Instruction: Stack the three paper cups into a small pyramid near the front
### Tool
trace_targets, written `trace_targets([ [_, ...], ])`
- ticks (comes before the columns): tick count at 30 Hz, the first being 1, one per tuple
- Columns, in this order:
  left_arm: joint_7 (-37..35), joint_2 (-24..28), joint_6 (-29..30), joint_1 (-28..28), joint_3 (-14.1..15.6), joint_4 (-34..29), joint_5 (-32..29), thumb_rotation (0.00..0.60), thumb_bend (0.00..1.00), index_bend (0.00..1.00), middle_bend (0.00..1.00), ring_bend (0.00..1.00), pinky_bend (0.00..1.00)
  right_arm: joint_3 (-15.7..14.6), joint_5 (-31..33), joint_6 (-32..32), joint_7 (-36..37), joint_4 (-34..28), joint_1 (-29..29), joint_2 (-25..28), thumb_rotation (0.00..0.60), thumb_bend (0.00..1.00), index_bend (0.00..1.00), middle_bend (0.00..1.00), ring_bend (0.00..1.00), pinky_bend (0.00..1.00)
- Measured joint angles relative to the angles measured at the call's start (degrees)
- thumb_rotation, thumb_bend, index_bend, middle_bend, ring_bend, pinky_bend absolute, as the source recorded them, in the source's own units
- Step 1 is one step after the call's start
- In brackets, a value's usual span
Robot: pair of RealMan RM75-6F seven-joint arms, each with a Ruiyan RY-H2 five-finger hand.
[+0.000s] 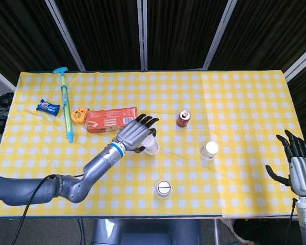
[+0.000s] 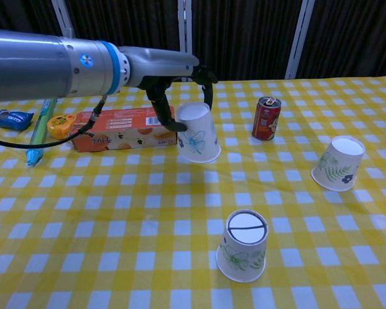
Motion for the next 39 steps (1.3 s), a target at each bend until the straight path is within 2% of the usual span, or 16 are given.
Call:
trace_targets([
  [4,-2.55,3.79,2.01,4.17,3.18,-4.33,7.33,0.6,0.38,0.37,0.0,0.0,0.0,-0.04,-0.19,0.43,-0.48,-0.33,-0.22,0.03,0.6,0.17,0.13,0.0,0.0,0.0],
  [10,-7.12,6.38,3.76,8.88,6.98,-8.0,17.25,0.6,0.38,0.37,0.0,0.0,0.0,-0.11,-0.5,0.66,-1.46,-0.56,-0.2,-0.21,0.6,0.17,0.13,0.0,0.0,0.0],
  [22,-9.68,6.69,4.65,13.63,13.46,-12.4,30.84,0.6,0.38,0.38,0.0,0.0,0.0,-0.18,-0.88,1.22,-1.89,-0.85,-0.39,-0.3,0.6,0.17,0.13,0.0,0.0,0.0],
  [28,-8.74,4.15,4.14,14.88,15.07,-12.49,33.74,0.6,0.38,0.38,0.0,0.0,0.0,-0.15,-0.89,1.45,-1.71,-1.0,-0.58,-0.13,0.6,0.17,0.13,0.0,0.0,0.0],
  [39,-4.94,-0.19,3.38,15.47,14.42,-10.75,32.93,0.6,0.38,0.38,0.0,0.0,0.0,-0.13,-1.03,1.6,-1.44,-1.03,-0.68,-0.03,0.6,0.17,0.13,0.0,0.0,0.0],
])
